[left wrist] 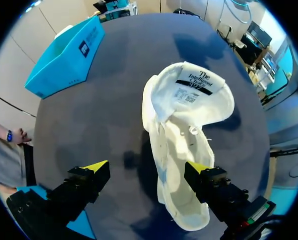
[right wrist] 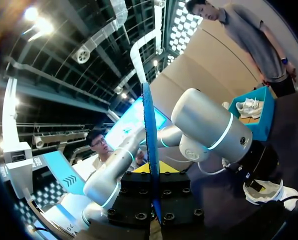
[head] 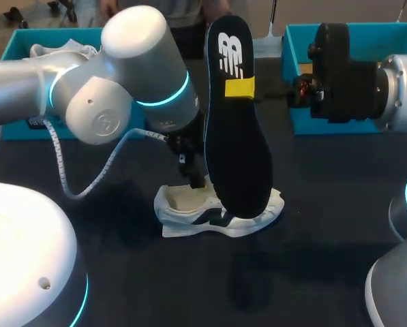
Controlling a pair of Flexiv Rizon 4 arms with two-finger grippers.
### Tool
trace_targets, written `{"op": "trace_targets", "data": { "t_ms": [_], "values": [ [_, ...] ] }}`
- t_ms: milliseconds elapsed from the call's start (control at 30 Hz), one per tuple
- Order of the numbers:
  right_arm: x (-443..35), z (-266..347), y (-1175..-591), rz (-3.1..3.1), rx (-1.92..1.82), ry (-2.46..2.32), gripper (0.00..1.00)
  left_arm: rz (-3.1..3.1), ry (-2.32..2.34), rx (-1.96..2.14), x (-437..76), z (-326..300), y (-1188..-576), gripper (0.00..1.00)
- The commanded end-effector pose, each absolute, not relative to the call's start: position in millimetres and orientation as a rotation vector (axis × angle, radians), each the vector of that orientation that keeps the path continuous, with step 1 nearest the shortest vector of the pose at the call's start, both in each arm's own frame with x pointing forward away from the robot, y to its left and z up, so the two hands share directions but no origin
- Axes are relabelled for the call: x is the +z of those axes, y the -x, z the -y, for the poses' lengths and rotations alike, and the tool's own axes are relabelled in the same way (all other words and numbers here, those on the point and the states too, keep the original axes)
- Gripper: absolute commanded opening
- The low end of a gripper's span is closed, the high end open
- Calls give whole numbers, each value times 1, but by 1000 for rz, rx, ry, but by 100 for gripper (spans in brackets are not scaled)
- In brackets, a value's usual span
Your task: Take the shoe out of the shoebox, open the shoe tongue, remove and reinsert the insole, then place the shoe into the shoebox
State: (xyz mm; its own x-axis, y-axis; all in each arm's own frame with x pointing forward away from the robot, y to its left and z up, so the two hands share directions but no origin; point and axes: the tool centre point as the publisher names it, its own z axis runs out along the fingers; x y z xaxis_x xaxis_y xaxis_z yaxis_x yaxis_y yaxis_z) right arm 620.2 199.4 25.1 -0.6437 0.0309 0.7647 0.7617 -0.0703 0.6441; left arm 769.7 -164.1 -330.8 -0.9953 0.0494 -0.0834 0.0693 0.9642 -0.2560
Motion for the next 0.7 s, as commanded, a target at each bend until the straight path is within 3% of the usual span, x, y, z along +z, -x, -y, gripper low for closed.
{"op": "trace_targets", "data": {
  "t_ms": [33, 600, 700],
  "values": [
    [26, -202, -620, 1673, -1766, 860, 0, -3039, -103, -394, -343, 171, -769, 100],
    [26, -202, -620, 1673, -1766, 860, 0, -3096, -80, -387, -384, 183, -768, 100],
    [26, -202, -620, 1673, -1766, 860, 0, -3105, -75, -372, -388, 185, -769, 93]
  ]
}}
